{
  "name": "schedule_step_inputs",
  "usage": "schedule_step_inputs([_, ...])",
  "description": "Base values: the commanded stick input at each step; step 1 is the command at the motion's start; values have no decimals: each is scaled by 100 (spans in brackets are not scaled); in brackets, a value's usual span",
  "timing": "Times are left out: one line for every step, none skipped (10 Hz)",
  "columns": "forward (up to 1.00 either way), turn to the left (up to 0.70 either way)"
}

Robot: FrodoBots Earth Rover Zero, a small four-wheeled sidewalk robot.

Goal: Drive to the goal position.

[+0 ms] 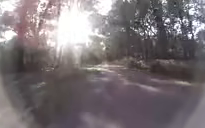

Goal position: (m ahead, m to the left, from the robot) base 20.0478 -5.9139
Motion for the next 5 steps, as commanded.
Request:
schedule_step_inputs([70,-1])
schedule_step_inputs([70,-1])
schedule_step_inputs([70,-1])
schedule_step_inputs([70,20])
schedule_step_inputs([70,8])
